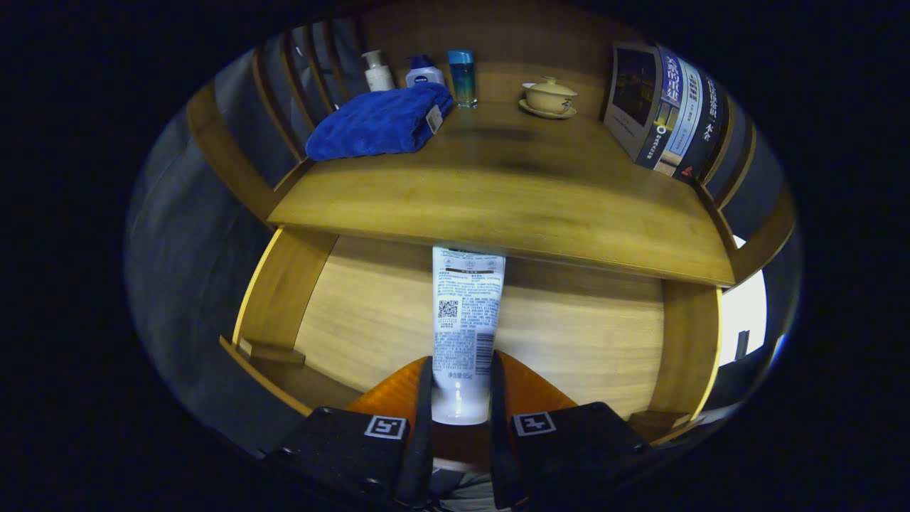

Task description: Pull open the drawer, take out the items inside it, and place them on the countertop above the cabinet.

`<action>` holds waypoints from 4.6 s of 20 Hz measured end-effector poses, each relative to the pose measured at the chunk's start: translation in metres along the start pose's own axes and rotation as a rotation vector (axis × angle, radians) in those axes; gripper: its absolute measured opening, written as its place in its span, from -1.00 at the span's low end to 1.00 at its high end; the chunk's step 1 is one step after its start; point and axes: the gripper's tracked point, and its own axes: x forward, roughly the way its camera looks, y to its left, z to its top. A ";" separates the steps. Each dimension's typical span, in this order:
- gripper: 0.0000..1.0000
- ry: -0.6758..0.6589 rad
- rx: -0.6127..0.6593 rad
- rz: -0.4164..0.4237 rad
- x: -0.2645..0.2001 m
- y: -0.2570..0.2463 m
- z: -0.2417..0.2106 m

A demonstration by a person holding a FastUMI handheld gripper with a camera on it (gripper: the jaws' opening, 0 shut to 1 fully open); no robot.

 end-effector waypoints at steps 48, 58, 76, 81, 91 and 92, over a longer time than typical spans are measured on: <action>0.98 -0.376 0.157 -0.203 0.032 -0.058 0.181; 0.96 -0.617 0.085 0.001 -0.088 0.026 0.174; 0.93 -0.915 0.018 0.003 -0.168 0.059 0.018; 0.93 -0.959 -0.006 -0.022 -0.162 0.066 -0.015; 0.93 -0.956 -0.052 -0.134 -0.081 0.063 -0.076; 0.93 -0.951 -0.053 -0.133 -0.073 0.064 -0.081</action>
